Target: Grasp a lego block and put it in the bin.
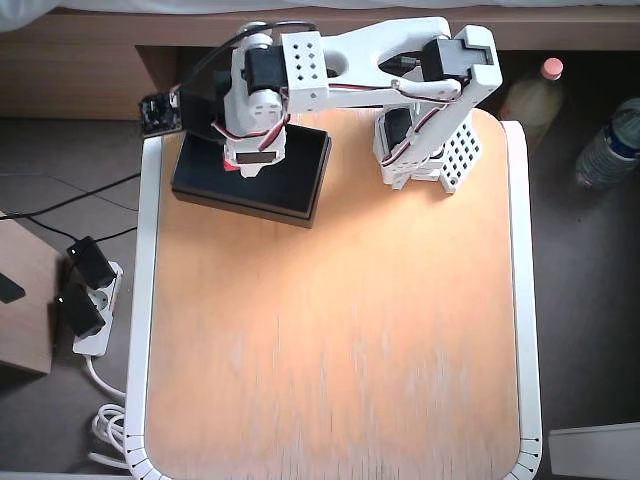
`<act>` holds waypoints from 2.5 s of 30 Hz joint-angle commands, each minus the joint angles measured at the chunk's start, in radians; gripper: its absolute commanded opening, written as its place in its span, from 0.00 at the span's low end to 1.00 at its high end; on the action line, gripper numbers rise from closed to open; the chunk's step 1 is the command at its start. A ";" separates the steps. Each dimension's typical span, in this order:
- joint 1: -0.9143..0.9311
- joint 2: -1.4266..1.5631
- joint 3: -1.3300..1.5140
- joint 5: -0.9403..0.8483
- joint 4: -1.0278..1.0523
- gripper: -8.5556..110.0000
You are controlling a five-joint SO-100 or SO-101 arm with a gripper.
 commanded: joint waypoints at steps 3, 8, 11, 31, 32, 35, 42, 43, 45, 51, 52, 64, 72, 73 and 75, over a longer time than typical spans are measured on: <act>0.061 -0.005 -0.077 0.011 -0.109 0.07; 0.080 -0.003 0.023 0.021 -0.201 0.07; 0.091 -0.002 0.081 0.032 -0.245 0.07; 0.106 0.025 0.308 0.066 -0.368 0.07; 0.106 0.028 0.311 0.067 -0.368 0.08; 0.106 0.040 0.311 0.067 -0.368 0.11; 0.112 0.092 0.311 0.069 -0.368 0.18; 0.114 0.098 0.311 0.069 -0.368 0.19; 0.114 0.117 0.311 0.066 -0.368 0.19; 0.104 0.189 0.308 0.051 -0.368 0.19; 0.097 0.202 0.308 0.046 -0.368 0.19; -0.089 0.426 0.308 -0.043 -0.367 0.11; -0.360 0.578 0.310 -0.064 -0.367 0.08; -0.399 0.601 0.310 -0.064 -0.365 0.08; -0.476 0.644 0.311 -0.064 -0.365 0.08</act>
